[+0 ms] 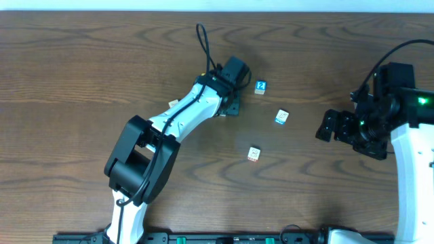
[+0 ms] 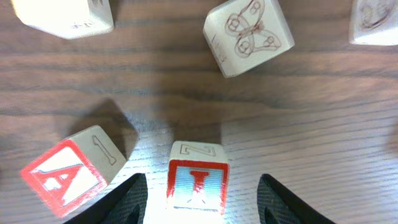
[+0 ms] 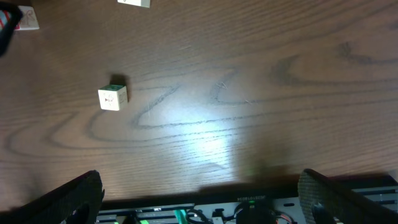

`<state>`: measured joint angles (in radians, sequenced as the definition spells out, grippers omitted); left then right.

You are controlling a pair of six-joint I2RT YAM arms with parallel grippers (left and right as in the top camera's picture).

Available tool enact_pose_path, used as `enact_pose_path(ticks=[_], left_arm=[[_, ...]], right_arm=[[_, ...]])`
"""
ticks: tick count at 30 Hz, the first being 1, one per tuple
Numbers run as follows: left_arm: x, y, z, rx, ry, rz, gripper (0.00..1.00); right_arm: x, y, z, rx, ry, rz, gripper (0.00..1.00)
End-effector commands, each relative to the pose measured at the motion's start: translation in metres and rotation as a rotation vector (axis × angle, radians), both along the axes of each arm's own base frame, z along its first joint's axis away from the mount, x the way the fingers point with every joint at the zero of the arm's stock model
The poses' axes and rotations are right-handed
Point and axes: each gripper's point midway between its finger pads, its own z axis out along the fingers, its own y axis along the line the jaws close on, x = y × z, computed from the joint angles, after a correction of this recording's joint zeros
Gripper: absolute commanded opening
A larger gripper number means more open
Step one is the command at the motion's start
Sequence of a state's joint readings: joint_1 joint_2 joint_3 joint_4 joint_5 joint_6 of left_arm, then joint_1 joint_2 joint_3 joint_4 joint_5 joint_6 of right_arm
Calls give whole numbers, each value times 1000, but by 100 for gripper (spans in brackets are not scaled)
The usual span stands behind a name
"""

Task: Spell out Ai2

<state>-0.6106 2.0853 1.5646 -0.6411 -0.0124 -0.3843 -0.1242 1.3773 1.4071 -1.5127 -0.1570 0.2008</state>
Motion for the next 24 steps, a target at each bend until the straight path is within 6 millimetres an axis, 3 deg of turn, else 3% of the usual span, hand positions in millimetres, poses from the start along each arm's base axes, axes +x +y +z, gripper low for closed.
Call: enact_pose_path(ticks=[1, 6, 11, 13, 16, 19, 22, 24], left_arm=[[14, -3, 22, 22, -38, -35, 57], [6, 14, 46, 118, 2, -28, 58], [-16, 45, 66, 264, 87, -32, 69], [-25, 50, 78, 274, 124, -31, 68], [-28, 46, 104, 211, 99, -45, 71], [-35, 44, 145, 114, 34, -109, 79], [-45, 62, 183, 94, -31, -100, 86], [-53, 86, 210, 116, -83, -65, 98]], right_arm=[[1, 1, 1, -5, -6, 13, 99], [1, 1, 1, -5, -5, 13, 99], [0, 3, 1, 1, -3, 6, 99], [-1, 6, -1, 4, 2, 17, 99], [-2, 13, -4, 2, 15, 25, 99], [-2, 23, -4, -23, 18, 23, 99], [1, 38, -4, -52, -2, 76, 99], [6, 52, -4, -53, -33, 131, 99]])
